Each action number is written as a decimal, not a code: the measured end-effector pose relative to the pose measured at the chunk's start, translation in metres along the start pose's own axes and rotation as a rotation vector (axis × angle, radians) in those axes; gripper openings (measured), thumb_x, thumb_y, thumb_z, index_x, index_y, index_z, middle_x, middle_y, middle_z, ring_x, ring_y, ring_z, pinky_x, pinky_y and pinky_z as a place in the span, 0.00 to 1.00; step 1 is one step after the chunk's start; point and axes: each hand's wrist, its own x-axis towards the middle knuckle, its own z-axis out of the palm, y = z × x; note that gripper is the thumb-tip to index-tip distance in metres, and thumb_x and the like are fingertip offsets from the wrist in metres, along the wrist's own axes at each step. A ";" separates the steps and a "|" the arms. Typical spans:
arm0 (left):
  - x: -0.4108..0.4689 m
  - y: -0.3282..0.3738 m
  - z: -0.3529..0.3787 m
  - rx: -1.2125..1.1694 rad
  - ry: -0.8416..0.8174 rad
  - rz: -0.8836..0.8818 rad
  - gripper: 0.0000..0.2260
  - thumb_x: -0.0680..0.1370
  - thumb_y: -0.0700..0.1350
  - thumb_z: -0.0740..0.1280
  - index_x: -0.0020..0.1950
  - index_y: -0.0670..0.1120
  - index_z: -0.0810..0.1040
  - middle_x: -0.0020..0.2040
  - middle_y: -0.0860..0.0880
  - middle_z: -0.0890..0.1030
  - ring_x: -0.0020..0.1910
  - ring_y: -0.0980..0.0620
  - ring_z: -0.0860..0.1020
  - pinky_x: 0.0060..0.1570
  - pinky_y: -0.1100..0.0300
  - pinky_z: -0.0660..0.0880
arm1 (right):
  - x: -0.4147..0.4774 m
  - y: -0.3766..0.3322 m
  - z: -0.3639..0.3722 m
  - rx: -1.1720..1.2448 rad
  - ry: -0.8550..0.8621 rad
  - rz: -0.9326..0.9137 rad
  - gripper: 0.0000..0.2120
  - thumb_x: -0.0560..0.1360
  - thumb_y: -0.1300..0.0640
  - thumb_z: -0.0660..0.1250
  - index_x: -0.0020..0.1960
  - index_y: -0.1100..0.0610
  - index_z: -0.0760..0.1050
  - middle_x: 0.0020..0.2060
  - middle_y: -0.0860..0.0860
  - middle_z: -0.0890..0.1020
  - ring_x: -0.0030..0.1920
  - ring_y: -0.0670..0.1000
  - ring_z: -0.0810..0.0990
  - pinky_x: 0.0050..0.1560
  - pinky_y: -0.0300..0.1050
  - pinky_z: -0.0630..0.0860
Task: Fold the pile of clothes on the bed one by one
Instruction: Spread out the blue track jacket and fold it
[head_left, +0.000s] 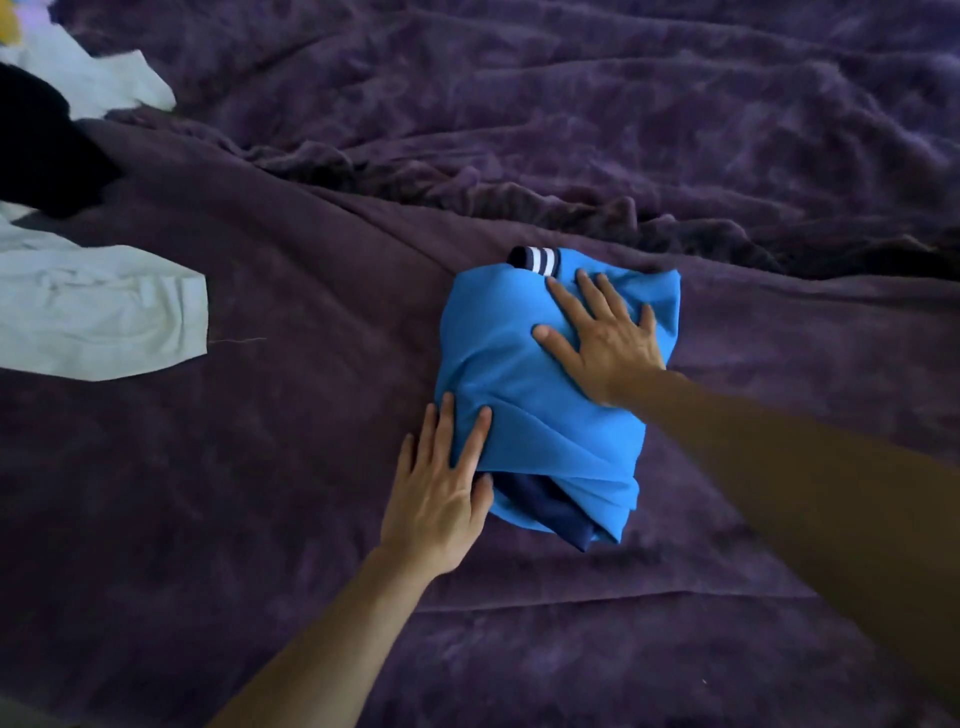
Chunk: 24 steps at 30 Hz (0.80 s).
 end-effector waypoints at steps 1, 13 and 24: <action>0.003 -0.001 0.000 -0.003 -0.047 0.006 0.32 0.78 0.57 0.49 0.76 0.56 0.34 0.79 0.42 0.47 0.77 0.42 0.51 0.71 0.43 0.59 | 0.002 0.004 0.008 -0.002 0.016 0.008 0.38 0.69 0.24 0.31 0.76 0.36 0.40 0.78 0.46 0.46 0.77 0.49 0.42 0.72 0.67 0.48; 0.134 0.038 -0.108 -0.165 0.259 -0.071 0.36 0.73 0.68 0.60 0.76 0.55 0.58 0.77 0.40 0.55 0.76 0.39 0.55 0.69 0.42 0.58 | -0.081 0.005 0.003 0.507 0.262 0.338 0.42 0.67 0.23 0.53 0.76 0.38 0.47 0.78 0.49 0.49 0.77 0.54 0.53 0.70 0.61 0.60; 0.135 0.046 -0.086 -0.592 -0.013 -0.049 0.24 0.64 0.64 0.72 0.56 0.57 0.76 0.52 0.57 0.82 0.51 0.55 0.80 0.55 0.54 0.76 | -0.135 -0.021 0.031 1.080 0.243 0.650 0.47 0.60 0.29 0.70 0.72 0.31 0.48 0.66 0.48 0.72 0.63 0.55 0.74 0.63 0.53 0.71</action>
